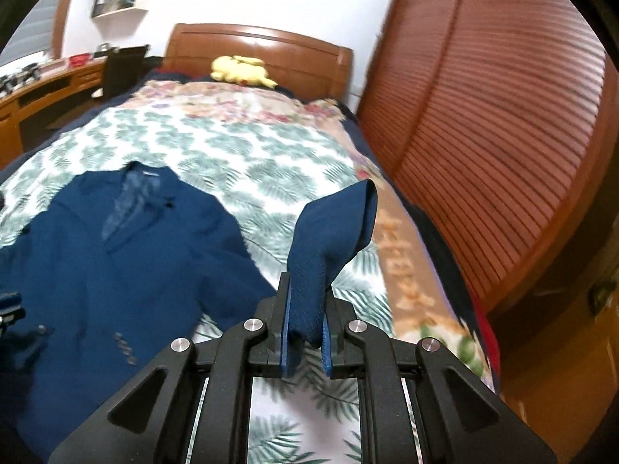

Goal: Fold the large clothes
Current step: 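Lift the held sleeve with the right tool and carry it over the blazer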

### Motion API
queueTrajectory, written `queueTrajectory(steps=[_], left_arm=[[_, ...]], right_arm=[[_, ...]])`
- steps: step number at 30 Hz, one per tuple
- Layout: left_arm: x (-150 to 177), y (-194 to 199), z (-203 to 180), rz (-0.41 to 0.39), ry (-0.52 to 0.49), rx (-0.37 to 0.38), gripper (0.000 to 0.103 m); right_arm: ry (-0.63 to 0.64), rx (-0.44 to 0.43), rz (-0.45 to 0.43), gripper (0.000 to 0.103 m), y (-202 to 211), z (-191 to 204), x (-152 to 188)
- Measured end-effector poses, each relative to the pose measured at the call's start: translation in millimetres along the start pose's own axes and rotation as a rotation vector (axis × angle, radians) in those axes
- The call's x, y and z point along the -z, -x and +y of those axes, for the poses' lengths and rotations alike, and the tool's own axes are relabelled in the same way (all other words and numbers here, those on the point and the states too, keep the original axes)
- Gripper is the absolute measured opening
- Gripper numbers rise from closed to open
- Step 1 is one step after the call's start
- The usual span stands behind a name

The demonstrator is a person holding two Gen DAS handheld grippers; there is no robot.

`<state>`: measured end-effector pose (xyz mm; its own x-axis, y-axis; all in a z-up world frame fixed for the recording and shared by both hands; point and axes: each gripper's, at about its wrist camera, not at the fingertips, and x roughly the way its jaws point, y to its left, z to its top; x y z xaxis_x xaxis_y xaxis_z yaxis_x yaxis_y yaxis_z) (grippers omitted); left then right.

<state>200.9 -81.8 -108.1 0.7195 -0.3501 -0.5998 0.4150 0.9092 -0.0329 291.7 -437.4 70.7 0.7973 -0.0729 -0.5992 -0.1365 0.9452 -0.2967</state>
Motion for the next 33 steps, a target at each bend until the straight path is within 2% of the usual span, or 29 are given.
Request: queueTrajectory(steps=[11, 17, 28, 33], left_arm=[[12.3, 40.8, 30.3, -0.042, 0.042, -0.036, 0.016], [15.0, 56.4, 45.7, -0.063, 0.059, -0.05, 0.016], [16.1, 77.6, 86.2, -0.092, 0.113, -0.103, 0.016], [20.6, 85.9, 104.5, -0.098, 0.143, -0.127, 0.016]], right_arm=[[0.095, -0.037, -0.071, 0.009, 32.9, 67.5, -35.7], [0.153, -0.087, -0.132, 0.009, 59.0, 108.1, -55.1], [0.247, -0.256, -0.22, 0.009, 90.6, 198.7, -74.7], [0.26, -0.358, -0.2, 0.009, 87.7, 234.7, -67.6]])
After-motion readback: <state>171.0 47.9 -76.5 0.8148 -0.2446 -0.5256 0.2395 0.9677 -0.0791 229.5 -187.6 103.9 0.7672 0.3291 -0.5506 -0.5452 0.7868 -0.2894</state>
